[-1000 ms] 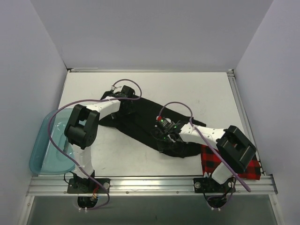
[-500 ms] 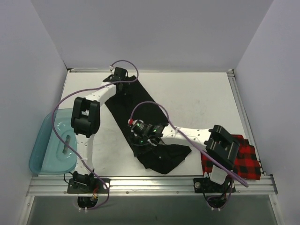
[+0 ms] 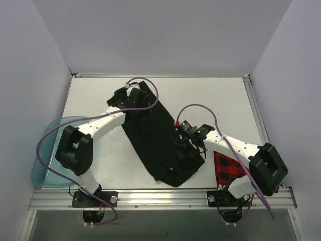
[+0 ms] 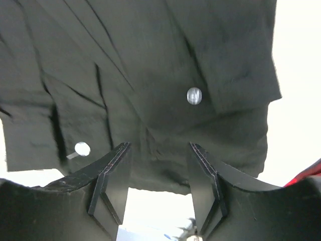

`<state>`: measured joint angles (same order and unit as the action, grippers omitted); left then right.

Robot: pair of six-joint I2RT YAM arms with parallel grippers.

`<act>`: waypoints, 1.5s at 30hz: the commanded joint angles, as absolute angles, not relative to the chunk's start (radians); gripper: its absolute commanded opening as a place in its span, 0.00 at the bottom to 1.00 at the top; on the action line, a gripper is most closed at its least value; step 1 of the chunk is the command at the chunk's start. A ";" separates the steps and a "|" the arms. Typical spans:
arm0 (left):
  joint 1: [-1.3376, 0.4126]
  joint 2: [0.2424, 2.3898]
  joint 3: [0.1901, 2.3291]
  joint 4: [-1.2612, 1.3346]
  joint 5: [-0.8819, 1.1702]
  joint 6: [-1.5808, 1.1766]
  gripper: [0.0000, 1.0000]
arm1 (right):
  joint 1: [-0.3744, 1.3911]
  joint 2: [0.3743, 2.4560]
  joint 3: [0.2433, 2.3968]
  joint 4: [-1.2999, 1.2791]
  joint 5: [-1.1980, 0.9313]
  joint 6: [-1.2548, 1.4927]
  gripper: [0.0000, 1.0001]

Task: Fold and stack the long sleeve shirts
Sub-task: Fold the shirt

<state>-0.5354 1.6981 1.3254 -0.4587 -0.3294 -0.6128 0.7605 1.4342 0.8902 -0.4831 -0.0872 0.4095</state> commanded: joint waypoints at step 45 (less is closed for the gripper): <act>-0.563 0.887 0.804 -0.721 -0.258 -0.814 0.97 | 1.020 1.552 1.129 -0.284 -0.038 0.256 0.49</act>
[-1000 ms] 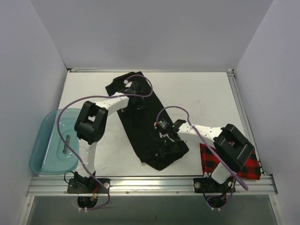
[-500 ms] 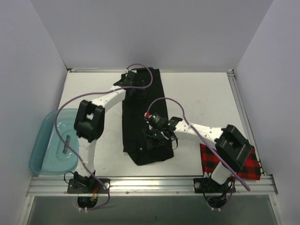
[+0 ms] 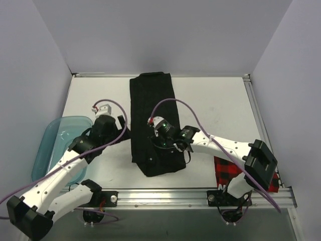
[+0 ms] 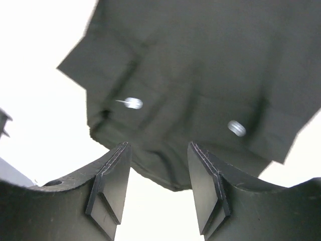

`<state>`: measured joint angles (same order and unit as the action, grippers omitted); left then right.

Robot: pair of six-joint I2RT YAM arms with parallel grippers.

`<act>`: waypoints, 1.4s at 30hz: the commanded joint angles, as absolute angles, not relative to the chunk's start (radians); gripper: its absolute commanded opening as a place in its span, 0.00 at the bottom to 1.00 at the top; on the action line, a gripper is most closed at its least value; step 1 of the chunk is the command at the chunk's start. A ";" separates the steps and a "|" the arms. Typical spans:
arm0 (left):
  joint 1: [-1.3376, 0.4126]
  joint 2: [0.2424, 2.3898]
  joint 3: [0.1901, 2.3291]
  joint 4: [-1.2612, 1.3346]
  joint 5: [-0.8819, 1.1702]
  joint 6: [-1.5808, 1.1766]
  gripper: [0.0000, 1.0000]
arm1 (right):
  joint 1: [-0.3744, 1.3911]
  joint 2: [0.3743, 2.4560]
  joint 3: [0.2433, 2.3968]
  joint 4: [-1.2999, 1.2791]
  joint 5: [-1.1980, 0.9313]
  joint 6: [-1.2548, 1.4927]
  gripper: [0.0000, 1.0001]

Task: Fold and stack the long sleeve shirts
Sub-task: Fold the shirt

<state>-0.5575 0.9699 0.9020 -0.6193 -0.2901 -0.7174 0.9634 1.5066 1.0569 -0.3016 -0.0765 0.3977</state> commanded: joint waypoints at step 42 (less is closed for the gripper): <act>-0.525 0.606 0.749 -1.052 -0.547 -0.923 0.97 | 1.220 1.873 1.279 -0.163 0.009 -0.012 0.29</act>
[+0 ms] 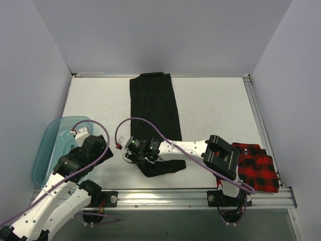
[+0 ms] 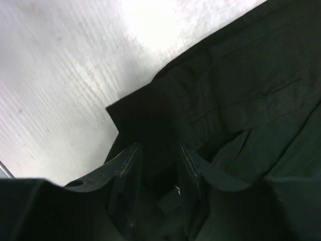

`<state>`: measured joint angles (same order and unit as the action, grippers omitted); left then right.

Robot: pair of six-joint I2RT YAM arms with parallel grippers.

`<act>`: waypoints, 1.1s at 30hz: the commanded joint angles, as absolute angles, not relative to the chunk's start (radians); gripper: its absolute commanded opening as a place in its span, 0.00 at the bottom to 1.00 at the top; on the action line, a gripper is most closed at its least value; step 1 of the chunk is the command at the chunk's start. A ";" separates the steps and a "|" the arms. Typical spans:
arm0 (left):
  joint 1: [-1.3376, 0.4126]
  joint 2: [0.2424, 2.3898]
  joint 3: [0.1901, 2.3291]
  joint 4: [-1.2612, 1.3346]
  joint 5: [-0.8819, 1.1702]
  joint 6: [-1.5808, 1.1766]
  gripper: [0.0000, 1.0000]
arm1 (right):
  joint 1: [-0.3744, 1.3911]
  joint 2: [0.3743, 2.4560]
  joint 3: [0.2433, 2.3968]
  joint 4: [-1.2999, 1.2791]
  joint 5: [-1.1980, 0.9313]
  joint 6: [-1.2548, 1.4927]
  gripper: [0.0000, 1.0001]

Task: Fold and stack the long sleeve shirts
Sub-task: Fold the shirt

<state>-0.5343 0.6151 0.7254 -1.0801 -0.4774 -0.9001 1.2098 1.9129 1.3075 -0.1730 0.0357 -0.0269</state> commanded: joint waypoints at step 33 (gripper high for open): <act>-0.186 0.683 0.680 -0.790 -0.374 -0.661 0.97 | 1.282 1.967 1.321 -0.078 0.229 -0.133 0.38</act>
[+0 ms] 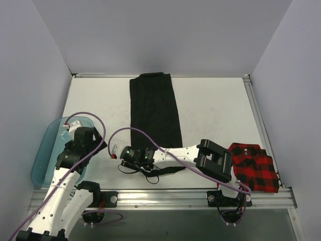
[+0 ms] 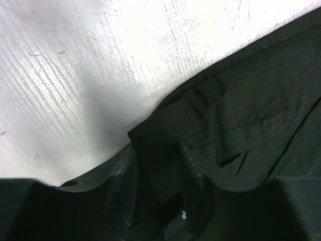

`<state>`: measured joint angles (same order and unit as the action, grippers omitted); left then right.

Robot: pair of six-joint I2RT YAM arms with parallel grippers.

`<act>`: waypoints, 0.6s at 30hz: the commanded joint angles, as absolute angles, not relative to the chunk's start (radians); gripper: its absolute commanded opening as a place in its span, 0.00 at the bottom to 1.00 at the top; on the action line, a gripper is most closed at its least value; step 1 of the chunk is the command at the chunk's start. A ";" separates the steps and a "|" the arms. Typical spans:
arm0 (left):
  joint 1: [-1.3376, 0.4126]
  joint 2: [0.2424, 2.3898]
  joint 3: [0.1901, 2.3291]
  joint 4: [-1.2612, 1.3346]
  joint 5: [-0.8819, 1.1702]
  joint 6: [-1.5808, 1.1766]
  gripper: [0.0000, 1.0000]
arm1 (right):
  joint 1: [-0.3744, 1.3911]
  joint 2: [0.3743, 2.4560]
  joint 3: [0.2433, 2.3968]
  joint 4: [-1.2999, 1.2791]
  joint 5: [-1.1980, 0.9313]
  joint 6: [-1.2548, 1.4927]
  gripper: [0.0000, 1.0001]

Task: Fold and stack the long sleeve shirts
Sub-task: Fold the shirt

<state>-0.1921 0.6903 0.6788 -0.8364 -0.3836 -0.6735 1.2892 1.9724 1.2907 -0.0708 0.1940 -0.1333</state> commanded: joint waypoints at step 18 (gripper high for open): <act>-0.230 0.765 0.649 -0.721 0.064 -0.659 0.97 | 1.057 1.832 1.236 -0.058 -0.204 0.081 0.15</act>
<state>-0.2028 0.7609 0.6621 -0.7731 -0.0566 -0.6376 1.0710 1.8736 1.2510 -0.0616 -0.0887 0.0185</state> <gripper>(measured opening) 0.975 0.140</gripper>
